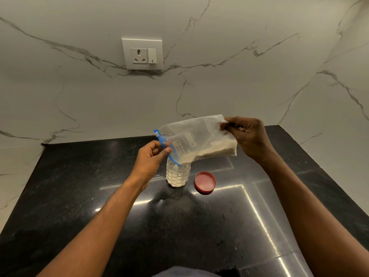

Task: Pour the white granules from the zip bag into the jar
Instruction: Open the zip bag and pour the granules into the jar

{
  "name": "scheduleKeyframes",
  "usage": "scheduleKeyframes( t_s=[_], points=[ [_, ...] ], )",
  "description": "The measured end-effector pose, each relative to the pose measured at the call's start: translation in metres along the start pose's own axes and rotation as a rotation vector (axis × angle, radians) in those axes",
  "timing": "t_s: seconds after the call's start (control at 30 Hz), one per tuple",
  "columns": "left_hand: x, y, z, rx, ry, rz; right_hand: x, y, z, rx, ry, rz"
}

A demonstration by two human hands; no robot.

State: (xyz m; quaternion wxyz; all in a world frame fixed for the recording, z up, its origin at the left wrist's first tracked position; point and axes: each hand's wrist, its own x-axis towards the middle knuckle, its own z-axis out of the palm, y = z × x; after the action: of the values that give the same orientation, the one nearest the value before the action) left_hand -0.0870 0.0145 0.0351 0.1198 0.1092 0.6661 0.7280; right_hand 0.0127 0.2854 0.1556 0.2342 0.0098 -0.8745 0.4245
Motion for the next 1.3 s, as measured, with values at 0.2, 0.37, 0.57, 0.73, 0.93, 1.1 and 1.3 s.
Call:
scheduleKeyframes(
  t_s=[0.2, 0.37, 0.57, 0.73, 0.93, 1.1, 1.3],
  points=[
    [-0.0011, -0.0016, -0.0011, -0.007, -0.005, -0.003, -0.0002, 0.0003, -0.001, 0.015, -0.02, 0.001],
    [-0.0014, -0.0016, -0.0006, 0.004, -0.003, 0.004, 0.0001, -0.0006, -0.0033, 0.017, -0.013, 0.015],
    [-0.0012, -0.002, -0.0013, 0.0, -0.003, -0.002, 0.0015, -0.0011, -0.0043, 0.01, -0.028, 0.007],
    [-0.0012, -0.0025, -0.0029, 0.003, 0.003, -0.003, 0.0005, 0.0005, -0.0059, 0.031, -0.052, 0.015],
    [-0.0011, -0.0039, -0.0023, -0.004, 0.006, -0.013, 0.0019, -0.0013, -0.0063, 0.017, -0.053, 0.0],
    [-0.0006, -0.0049, -0.0037, 0.0, 0.015, -0.017, 0.004, 0.0003, -0.0076, -0.012, -0.044, -0.017],
    [-0.0017, -0.0039, -0.004, -0.004, 0.02, -0.008, 0.0035, 0.0052, -0.007, 0.017, -0.029, -0.026]
  ],
)
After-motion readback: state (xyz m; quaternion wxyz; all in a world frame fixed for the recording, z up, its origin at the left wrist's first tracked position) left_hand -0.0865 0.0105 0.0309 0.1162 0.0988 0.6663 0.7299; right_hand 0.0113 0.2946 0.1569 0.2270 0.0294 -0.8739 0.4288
